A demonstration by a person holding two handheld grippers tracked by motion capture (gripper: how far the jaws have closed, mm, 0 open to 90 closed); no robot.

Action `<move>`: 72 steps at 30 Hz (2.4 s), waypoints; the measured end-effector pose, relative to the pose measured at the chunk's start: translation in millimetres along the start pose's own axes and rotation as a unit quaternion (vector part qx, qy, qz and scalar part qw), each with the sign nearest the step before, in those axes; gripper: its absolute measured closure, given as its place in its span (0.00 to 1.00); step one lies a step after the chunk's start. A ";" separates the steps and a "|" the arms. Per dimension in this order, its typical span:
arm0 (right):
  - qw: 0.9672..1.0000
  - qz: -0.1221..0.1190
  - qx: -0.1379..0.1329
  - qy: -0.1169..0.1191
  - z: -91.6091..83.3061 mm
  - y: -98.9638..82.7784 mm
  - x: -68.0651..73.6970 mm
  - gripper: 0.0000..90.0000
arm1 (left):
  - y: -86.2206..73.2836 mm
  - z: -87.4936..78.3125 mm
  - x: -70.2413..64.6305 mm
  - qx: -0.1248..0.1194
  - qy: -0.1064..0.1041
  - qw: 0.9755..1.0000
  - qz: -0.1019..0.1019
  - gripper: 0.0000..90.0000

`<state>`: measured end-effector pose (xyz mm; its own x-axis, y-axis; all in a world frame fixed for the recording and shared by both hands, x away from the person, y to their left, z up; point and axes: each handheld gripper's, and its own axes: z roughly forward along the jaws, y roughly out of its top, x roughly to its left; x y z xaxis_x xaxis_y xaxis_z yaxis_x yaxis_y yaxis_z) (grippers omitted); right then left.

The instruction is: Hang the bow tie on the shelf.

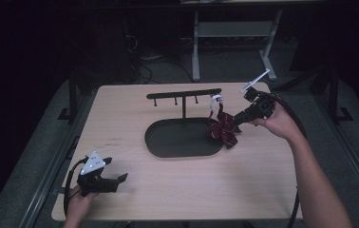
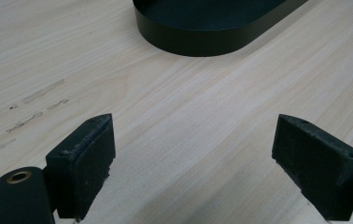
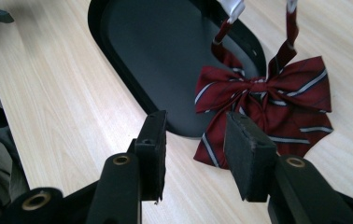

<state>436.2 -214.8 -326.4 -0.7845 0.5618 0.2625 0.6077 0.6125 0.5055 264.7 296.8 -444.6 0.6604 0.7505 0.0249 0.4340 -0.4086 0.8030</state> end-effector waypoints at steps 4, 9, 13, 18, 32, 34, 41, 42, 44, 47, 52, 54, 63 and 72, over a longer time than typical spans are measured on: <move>1.000 0.004 -0.002 0.002 1.6 -5.5 0.0 0.64 | 0.2 -0.3 0.2 0.003 -0.001 1.000 0.005 0.15; 1.000 0.006 -0.002 0.004 4.7 -12.4 1.3 0.62 | -0.2 0.1 -0.1 0.001 -0.001 1.000 0.000 0.14; 1.000 0.007 -0.001 0.005 5.2 -17.5 3.2 0.60 | 0.0 0.0 0.0 0.004 -0.001 1.000 0.003 0.14; 1.000 0.007 -0.007 0.007 6.2 -26.2 4.9 0.59 | -0.3 0.6 -0.3 0.002 -0.001 1.000 -0.001 0.14; 1.000 0.015 -0.018 0.013 8.6 -52.0 6.9 0.58 | -0.4 0.5 -0.2 0.007 0.000 1.000 0.003 0.14; 1.000 0.018 -0.021 0.012 9.6 -55.9 7.0 0.58 | -0.4 0.7 0.1 0.007 -0.001 1.000 0.004 0.15; 0.999 0.022 -0.026 0.014 11.3 -67.4 7.4 0.57 | -0.6 1.2 -0.2 0.007 -0.001 1.000 0.003 0.15; 0.999 0.025 -0.025 0.013 12.0 -69.1 7.5 0.57 | -0.6 1.2 -0.3 0.007 -0.001 1.000 0.003 0.15; 0.999 0.027 -0.024 0.014 13.8 -73.1 7.7 0.57 | -0.7 1.2 -0.2 0.008 -0.002 1.000 0.004 0.15; 0.999 0.026 -0.027 0.016 16.8 -79.2 8.1 0.56 | -0.7 1.3 -0.1 0.008 -0.001 1.000 0.003 0.14; 0.999 0.027 -0.028 0.017 19.7 -86.2 10.7 0.56 | -0.8 1.1 -0.1 0.007 -0.001 1.000 0.002 0.15; 0.999 0.027 -0.028 0.018 20.5 -88.3 11.5 0.56 | -0.7 1.0 -0.2 0.008 -0.001 1.000 0.002 0.15; 0.999 0.026 -0.035 0.017 20.2 -99.6 17.2 0.55 | -0.9 1.9 -1.4 0.005 -0.002 1.000 -0.001 0.15; 0.998 0.034 -0.041 0.019 24.9 -115.9 19.0 0.55 | -1.0 2.6 -1.7 0.006 -0.003 1.000 -0.001 0.14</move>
<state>353.9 -261.3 -400.5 -0.7473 0.5775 0.3287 0.6486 0.5260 0.5502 264.8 294.6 -447.1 0.6629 0.7484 0.0199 0.4430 -0.4135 0.7954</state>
